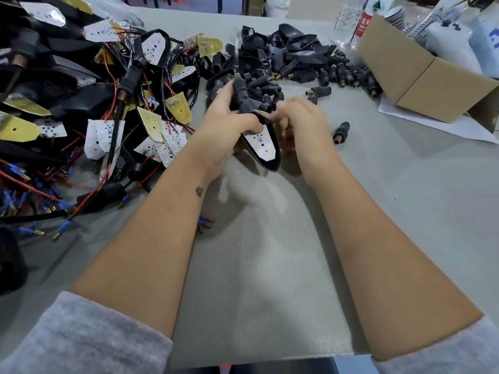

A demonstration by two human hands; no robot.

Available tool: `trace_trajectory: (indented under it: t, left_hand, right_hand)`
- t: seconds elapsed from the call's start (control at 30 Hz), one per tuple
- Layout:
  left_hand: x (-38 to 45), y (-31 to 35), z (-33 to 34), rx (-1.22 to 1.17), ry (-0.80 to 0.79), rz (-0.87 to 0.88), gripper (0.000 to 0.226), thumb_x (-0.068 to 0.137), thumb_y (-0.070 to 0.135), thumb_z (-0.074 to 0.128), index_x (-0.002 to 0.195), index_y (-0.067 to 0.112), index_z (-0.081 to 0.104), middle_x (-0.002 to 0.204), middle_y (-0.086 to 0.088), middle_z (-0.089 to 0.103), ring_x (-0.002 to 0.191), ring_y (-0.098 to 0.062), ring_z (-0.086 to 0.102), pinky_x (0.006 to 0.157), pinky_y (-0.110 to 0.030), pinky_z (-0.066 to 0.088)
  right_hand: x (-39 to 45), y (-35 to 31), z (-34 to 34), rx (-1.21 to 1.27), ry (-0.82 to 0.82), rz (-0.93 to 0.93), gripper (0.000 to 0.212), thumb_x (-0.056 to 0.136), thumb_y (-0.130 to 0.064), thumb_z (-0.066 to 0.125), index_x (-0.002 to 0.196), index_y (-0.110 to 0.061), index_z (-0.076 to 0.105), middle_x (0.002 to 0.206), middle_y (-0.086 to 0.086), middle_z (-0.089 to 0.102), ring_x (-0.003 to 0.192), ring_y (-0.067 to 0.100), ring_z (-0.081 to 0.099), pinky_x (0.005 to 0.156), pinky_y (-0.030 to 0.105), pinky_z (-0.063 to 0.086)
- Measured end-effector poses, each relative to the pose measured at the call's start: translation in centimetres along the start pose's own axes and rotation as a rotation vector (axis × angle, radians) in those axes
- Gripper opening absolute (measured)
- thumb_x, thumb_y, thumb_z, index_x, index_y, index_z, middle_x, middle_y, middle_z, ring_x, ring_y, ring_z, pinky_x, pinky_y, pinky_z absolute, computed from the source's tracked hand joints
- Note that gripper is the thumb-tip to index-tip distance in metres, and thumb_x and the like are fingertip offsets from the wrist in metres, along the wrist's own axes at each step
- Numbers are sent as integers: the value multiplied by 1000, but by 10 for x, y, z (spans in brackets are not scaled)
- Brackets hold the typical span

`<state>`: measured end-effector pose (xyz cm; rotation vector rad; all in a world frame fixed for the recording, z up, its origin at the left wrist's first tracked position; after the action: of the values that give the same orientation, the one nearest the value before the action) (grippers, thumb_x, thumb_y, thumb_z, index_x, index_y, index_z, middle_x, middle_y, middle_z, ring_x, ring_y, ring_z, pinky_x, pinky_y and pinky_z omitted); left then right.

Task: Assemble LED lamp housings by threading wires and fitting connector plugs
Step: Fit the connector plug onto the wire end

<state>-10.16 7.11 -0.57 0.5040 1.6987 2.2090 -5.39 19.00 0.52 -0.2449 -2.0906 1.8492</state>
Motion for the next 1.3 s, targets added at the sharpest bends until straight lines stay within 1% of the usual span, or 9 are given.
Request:
trace_trajectory:
  t: [0.1, 0.2, 0.3, 0.47, 0.57, 0.73, 0.9, 1.07, 1.3]
  left_hand:
    - [-4, -4, 20, 81, -158, -29, 82, 61, -8, 51, 140, 12, 45, 75, -5, 65, 79, -17, 59, 81, -31, 44]
    - [-6, -9, 29, 162, -236, -85, 78, 59, -4, 47, 134, 17, 52, 66, -3, 59, 70, -16, 52, 71, -26, 39]
    - [-12, -14, 35, 137, -299, -160, 78, 56, -6, 43, 129, 19, 55, 62, -4, 56, 63, -20, 50, 63, -28, 41]
    - [-20, -14, 40, 243, -330, -208, 78, 70, -18, 35, 142, 11, 43, 65, -11, 49, 59, -24, 59, 64, -32, 46]
    - [-22, -11, 42, 220, -349, -223, 79, 66, -4, 39, 144, 9, 40, 66, -12, 47, 57, -25, 56, 62, -31, 44]
    - [-17, -6, 54, 267, -374, -232, 35, 99, 0, 32, 127, 13, 48, 47, -3, 50, 41, -16, 54, 44, -26, 48]
    - [-24, -12, 39, 261, -310, -190, 25, 103, 15, 40, 115, 24, 60, 58, -4, 54, 53, -22, 56, 58, -30, 47]
    - [-23, -14, 40, 293, -337, -197, 29, 102, 13, 41, 128, 14, 55, 56, -2, 52, 51, -21, 55, 56, -30, 46]
    - [-18, -13, 36, 253, -307, -187, 27, 103, 11, 38, 120, 19, 57, 55, 0, 51, 49, -20, 55, 54, -27, 46]
  right_hand:
    - [5, 8, -11, 41, 89, 72, 27, 96, -33, 47, 81, -15, 61, 63, -5, 55, 53, 11, 47, 54, 27, 38]
    - [9, 15, -20, 156, 155, 127, 31, 100, -37, 45, 92, -15, 66, 65, -4, 55, 51, 11, 46, 52, 23, 37]
    - [10, 17, -23, 311, 175, 134, 27, 99, -35, 51, 88, -15, 66, 59, -7, 50, 46, 10, 42, 47, 21, 35]
    - [11, 21, -24, 377, 175, 116, 29, 101, -25, 50, 78, -16, 65, 53, -8, 44, 43, 7, 37, 48, 20, 30]
    - [13, 23, -24, 378, 168, 124, 30, 102, -24, 50, 76, -16, 62, 50, -8, 45, 43, 7, 37, 47, 18, 31]
    - [14, 26, -24, 437, 159, 159, 31, 101, -24, 49, 75, -14, 62, 51, -7, 46, 43, 7, 38, 46, 17, 35]
    - [15, 31, -33, 512, 245, 163, 32, 104, -23, 44, 78, -12, 59, 51, -6, 45, 43, 7, 38, 46, 18, 36]
    - [19, 37, -44, 675, 325, 195, 35, 105, -23, 41, 75, -11, 55, 50, -4, 40, 42, 8, 35, 44, 18, 33]
    - [21, 34, -35, 503, 191, 168, 31, 105, -24, 42, 81, -11, 58, 54, -5, 47, 45, 8, 41, 47, 19, 38]
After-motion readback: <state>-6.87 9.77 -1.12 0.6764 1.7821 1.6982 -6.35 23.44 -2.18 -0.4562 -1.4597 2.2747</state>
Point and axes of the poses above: each hand's wrist, its own x-axis towards the middle knuckle, its own z-axis out of the palm, y = z × x, the point moved 9 cm from there along x, towards the middle knuckle
